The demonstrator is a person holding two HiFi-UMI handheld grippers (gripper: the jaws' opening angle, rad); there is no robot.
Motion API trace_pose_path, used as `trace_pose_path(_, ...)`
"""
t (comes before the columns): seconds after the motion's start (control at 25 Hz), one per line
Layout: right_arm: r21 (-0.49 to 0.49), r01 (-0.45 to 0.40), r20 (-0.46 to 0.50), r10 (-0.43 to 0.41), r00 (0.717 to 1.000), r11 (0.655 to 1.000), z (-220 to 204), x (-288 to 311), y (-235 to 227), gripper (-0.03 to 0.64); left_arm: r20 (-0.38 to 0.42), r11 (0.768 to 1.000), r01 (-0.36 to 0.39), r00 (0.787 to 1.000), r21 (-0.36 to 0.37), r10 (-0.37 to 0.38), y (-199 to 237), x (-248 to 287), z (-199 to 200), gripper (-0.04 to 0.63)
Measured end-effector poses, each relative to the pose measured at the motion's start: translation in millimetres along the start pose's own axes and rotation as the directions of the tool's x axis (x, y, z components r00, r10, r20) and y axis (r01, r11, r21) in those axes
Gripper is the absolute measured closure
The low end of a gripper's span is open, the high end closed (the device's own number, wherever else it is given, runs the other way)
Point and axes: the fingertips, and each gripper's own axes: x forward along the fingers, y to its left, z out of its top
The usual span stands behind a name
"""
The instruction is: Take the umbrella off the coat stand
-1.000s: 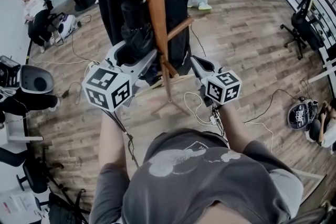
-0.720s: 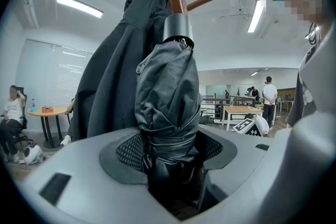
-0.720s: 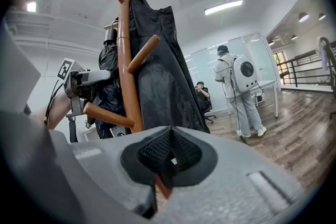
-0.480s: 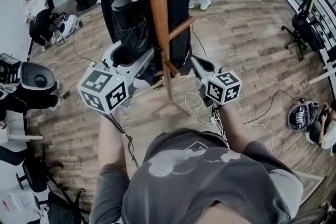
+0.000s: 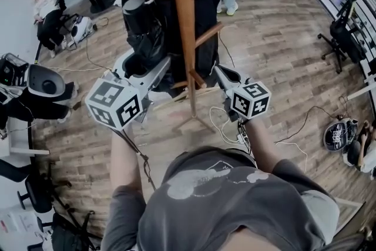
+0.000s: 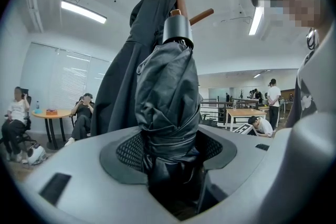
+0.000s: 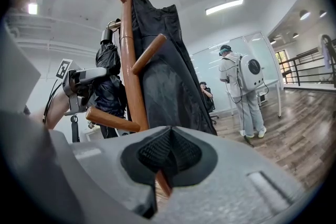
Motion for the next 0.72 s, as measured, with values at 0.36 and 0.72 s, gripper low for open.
trace_pose_path(0.36,-0.013,-0.007,0.002,0.007,1.0,1.0,10,9,-2,0.618,0.028,1.0,-0.02,0.999,-0.015,0.021,12,-10,11,0.319)
trace_pose_path(0.72,-0.016,-0.021,0.01,0.021,1.0,1.0,12,14,2,0.618,0.066,0.999,-0.037,0.997,-0.029,0.039,20,-21,21,0.319)
